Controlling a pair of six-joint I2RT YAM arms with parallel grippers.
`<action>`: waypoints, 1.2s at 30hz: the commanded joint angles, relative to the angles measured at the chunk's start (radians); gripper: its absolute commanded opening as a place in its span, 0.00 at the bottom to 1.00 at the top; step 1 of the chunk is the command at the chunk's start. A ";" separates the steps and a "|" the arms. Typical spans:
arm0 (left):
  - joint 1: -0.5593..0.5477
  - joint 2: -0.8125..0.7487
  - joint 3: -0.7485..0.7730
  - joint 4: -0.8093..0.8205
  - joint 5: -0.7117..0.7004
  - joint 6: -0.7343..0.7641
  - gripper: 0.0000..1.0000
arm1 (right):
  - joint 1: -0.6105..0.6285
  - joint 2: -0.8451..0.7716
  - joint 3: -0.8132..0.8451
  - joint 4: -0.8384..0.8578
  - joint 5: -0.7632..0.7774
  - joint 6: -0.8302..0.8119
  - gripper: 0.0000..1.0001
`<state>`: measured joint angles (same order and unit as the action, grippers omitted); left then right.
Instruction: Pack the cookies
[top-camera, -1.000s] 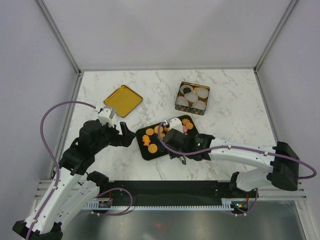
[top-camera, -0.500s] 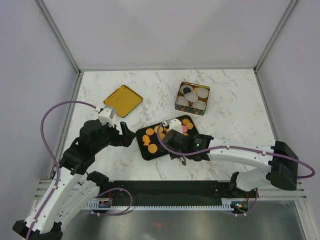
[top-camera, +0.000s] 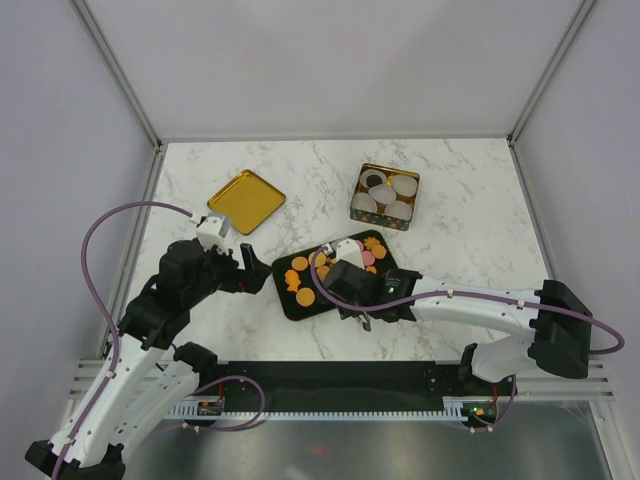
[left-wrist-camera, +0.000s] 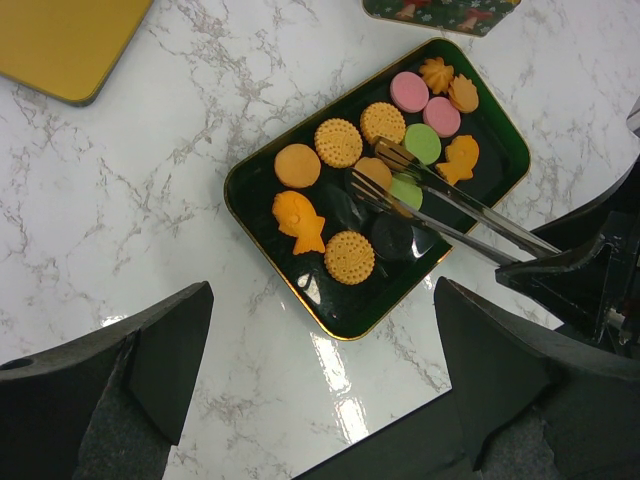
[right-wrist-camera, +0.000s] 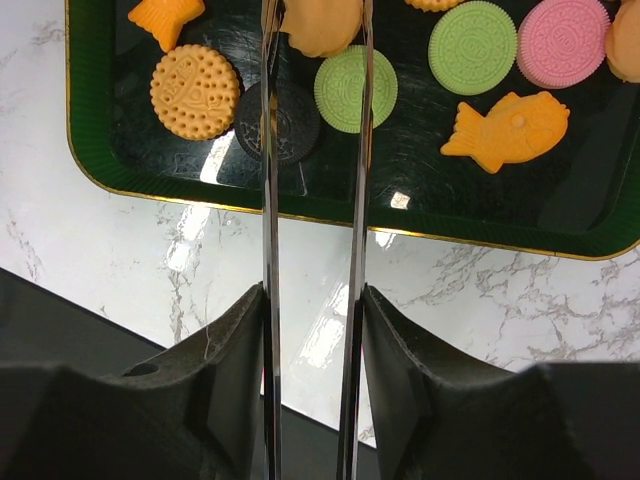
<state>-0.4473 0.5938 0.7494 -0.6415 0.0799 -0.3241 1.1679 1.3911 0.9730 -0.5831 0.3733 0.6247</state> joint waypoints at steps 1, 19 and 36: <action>-0.005 -0.005 0.001 0.022 -0.009 -0.024 1.00 | 0.003 -0.014 0.016 0.020 0.030 0.000 0.48; -0.005 -0.005 0.002 0.023 -0.009 -0.024 1.00 | -0.128 -0.122 0.179 -0.118 0.064 -0.095 0.31; -0.007 0.021 0.004 0.023 -0.002 -0.023 1.00 | -0.743 0.154 0.394 0.015 -0.100 -0.223 0.31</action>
<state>-0.4477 0.6014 0.7494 -0.6411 0.0799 -0.3241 0.4736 1.4975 1.3205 -0.6289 0.3138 0.4294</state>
